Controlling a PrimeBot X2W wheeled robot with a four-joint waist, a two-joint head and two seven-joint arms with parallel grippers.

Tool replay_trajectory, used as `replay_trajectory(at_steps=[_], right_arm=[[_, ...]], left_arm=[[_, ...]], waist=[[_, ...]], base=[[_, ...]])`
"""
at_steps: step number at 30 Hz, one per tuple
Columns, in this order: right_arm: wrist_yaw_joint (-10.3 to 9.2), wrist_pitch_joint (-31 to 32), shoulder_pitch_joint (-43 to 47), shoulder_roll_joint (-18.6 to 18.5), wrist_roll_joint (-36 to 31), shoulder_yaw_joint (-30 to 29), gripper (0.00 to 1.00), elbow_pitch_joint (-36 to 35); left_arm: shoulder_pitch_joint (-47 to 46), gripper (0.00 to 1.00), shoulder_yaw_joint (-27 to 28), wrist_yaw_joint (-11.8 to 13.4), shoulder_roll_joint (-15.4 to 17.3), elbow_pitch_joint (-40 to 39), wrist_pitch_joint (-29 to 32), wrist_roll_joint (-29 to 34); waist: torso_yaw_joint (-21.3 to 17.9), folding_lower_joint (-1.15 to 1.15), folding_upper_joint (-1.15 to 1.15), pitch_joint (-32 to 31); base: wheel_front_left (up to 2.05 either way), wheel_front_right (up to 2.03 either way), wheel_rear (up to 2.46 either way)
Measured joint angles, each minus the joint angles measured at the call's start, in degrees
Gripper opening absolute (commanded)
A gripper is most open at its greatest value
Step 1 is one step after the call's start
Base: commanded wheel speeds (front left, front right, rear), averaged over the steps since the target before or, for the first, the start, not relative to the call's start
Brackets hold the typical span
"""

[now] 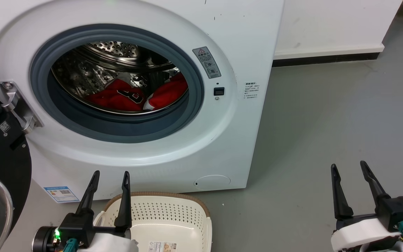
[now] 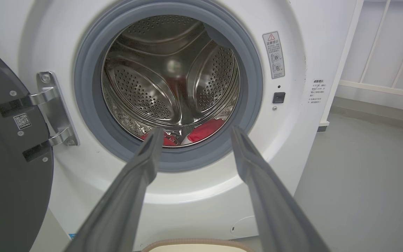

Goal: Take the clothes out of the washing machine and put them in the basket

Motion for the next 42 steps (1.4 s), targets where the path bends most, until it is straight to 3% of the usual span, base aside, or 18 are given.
replay_trajectory(at_steps=[12,17,22,29,35,42], right_arm=[[0.00,0.0,-2.9,0.0,3.1,0.0,1.00,-2.2],[0.00,0.0,-6.2,0.0,4.1,0.9,1.00,-3.7],[0.01,0.0,-9.4,-0.1,5.9,1.3,1.00,-5.8],[0.00,0.0,-13.5,-0.1,8.8,1.8,1.00,-7.4],[0.01,0.0,-15.7,-0.1,11.1,4.3,1.00,-9.4],[0.01,0.0,-16.6,0.0,13.6,8.6,1.00,-11.0]], left_arm=[[-3.8,1.00,3.0,-0.1,0.4,1.9,0.0,-0.1],[-12.5,1.00,4.7,-0.9,5.0,3.6,0.0,1.5],[-25.6,1.00,7.5,-2.3,12.0,9.3,0.0,-0.1],[-50.0,1.00,4.4,-3.5,22.9,18.2,14.5,-4.2],[-68.4,1.00,-4.6,-3.7,31.9,23.0,33.1,-5.8],[-85.0,1.00,-12.9,-3.7,38.6,28.8,48.8,-6.6]], waist=[[-2.4,0.00,0.00,6.4],[-3.9,0.00,0.00,13.0],[-5.8,0.01,0.00,20.7],[-8.8,0.02,0.00,31.5],[-11.5,0.02,0.00,39.4],[-14.9,0.02,0.00,46.7]], base=[[0.00,0.00,0.00],[0.00,0.00,0.00],[0.00,0.00,0.00],[0.00,0.00,0.00],[0.00,0.00,0.00],[0.00,0.00,0.00]])
